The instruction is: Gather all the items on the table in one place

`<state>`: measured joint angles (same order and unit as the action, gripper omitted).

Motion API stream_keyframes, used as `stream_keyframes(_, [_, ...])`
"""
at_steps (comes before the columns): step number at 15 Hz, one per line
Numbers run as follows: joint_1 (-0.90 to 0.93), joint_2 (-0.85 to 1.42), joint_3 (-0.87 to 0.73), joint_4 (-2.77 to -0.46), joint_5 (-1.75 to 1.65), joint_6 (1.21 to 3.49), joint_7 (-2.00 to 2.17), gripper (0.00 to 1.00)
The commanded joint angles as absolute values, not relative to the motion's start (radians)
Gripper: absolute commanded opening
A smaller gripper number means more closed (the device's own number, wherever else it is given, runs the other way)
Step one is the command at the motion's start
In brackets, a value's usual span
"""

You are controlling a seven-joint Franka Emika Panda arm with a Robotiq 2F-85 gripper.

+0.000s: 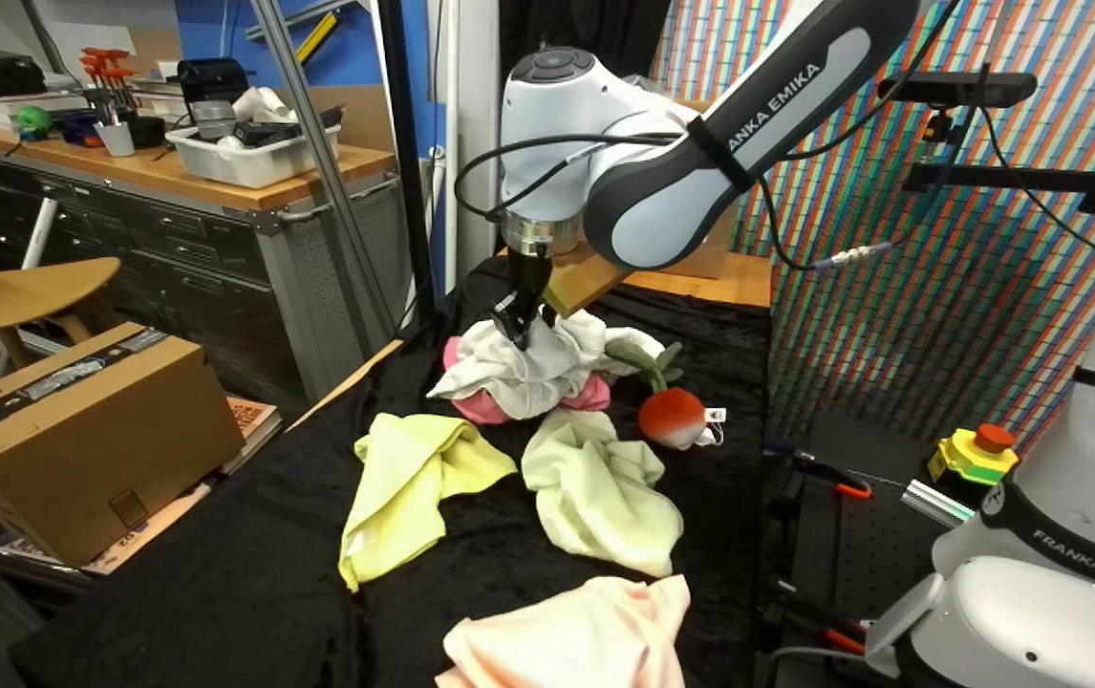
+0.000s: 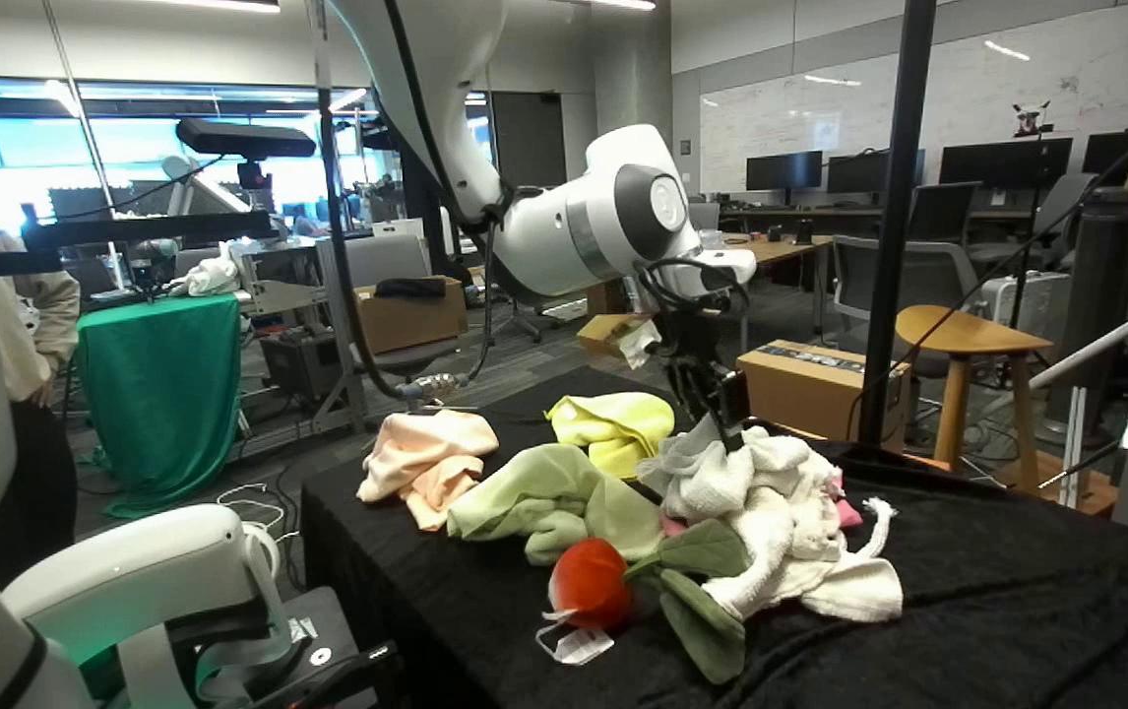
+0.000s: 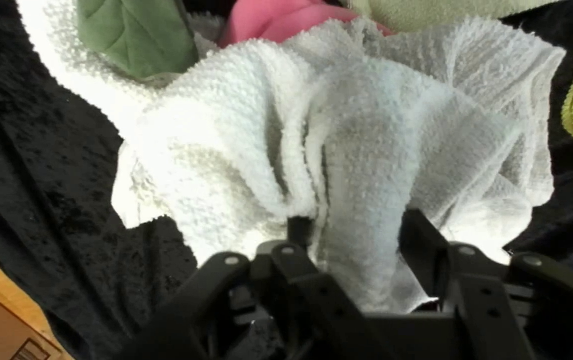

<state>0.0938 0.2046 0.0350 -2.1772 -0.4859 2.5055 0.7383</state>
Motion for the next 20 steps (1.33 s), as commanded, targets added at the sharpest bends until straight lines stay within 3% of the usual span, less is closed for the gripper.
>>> stream_keyframes(1, [0.139, 0.122, 0.02, -2.171, -0.503, 2.426, 0.73, 0.85])
stream_keyframes(3, [0.15, 0.091, 0.028, -2.165, -0.539, 2.401, 0.751, 1.0])
stream_keyframes(10, [0.171, 0.09, 0.095, -2.169, -0.561, 2.46, 0.673, 1.0])
stream_keyframes(20, [0.286, 0.367, 0.134, -2.05, -0.541, 2.494, 0.447, 1.0])
